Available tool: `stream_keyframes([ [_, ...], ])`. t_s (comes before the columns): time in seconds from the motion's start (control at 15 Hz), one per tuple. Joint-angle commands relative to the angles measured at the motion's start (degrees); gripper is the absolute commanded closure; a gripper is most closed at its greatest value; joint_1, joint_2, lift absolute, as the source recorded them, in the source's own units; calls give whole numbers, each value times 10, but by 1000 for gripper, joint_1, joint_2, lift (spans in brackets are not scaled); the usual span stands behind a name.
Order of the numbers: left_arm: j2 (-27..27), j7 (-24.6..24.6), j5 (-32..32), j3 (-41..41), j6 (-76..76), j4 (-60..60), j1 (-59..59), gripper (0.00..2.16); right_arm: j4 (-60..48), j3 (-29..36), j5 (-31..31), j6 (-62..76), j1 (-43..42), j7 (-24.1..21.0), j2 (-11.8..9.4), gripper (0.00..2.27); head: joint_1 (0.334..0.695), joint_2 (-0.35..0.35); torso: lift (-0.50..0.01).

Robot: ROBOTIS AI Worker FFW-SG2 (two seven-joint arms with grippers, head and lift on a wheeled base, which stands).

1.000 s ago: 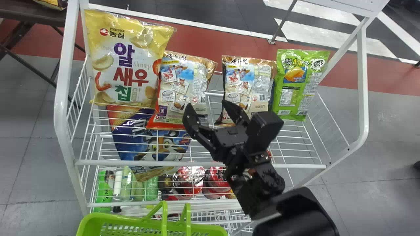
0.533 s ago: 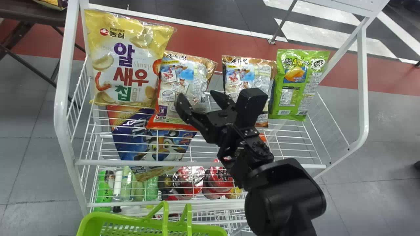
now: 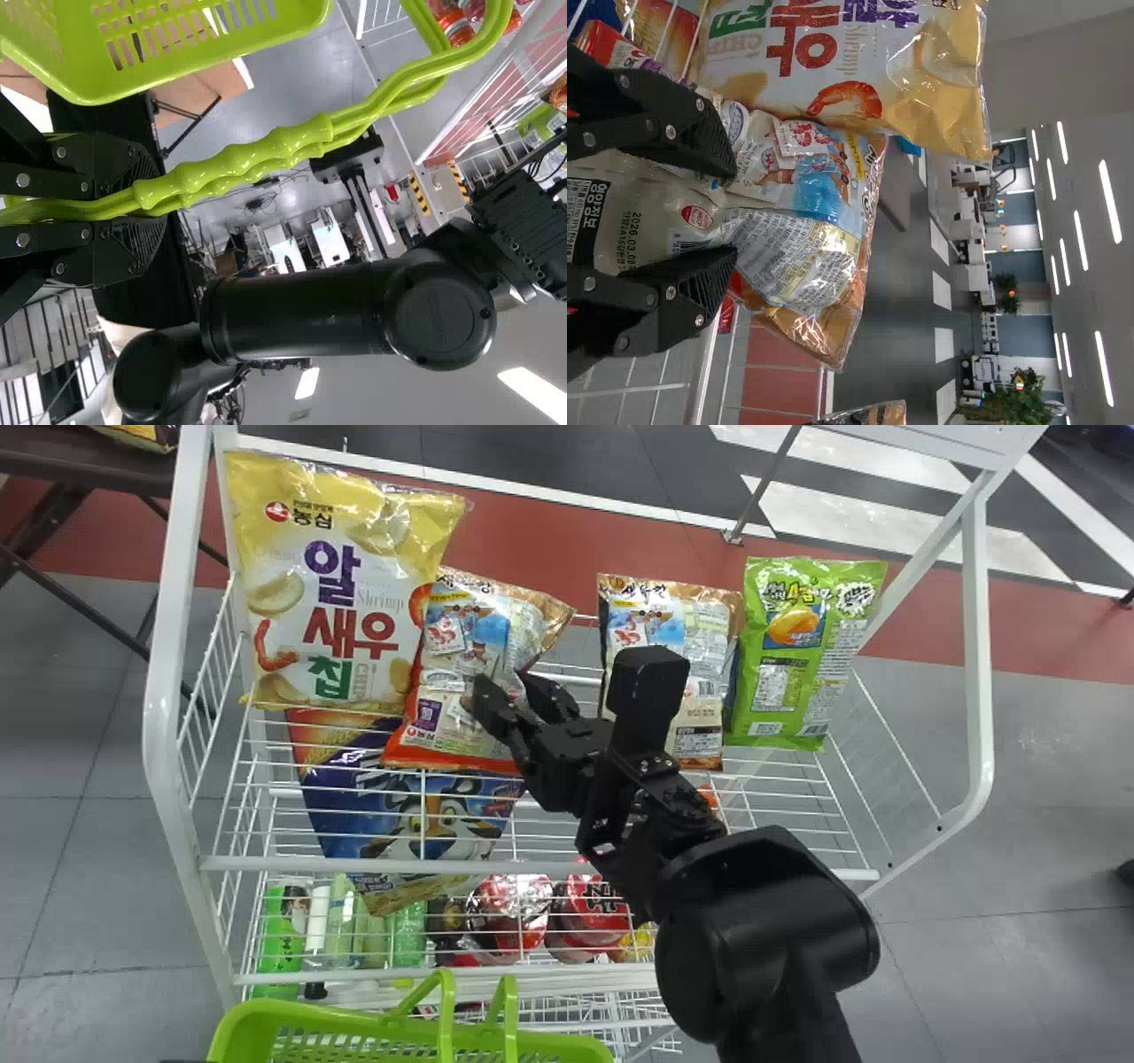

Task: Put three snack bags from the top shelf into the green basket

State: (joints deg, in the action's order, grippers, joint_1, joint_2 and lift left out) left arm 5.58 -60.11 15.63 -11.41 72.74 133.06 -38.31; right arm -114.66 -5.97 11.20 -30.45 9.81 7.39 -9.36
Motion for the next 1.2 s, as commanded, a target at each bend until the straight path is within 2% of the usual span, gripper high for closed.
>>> stream_keyframes([
  [0.0,2,0,0,-5,0,-1,3,1706,-27,4,-8,-13,18,-7,-2,2135,695,-350,-47],
  [0.47,4,-4,0,-7,0,-6,8,1706,-100,27,-9,-47,72,-11,-12,2135,695,-350,-47],
  [0.73,3,-10,4,-7,0,-8,11,1706,-200,50,2,-175,102,-20,-17,2135,695,-350,-47],
  [0.87,3,-14,11,-3,0,-6,11,1706,-250,76,23,-237,119,-30,-22,2135,695,-350,-47],
  [1.13,3,-11,12,4,2,1,18,1706,-348,191,126,-338,154,-20,-43,2135,695,-350,-47],
])
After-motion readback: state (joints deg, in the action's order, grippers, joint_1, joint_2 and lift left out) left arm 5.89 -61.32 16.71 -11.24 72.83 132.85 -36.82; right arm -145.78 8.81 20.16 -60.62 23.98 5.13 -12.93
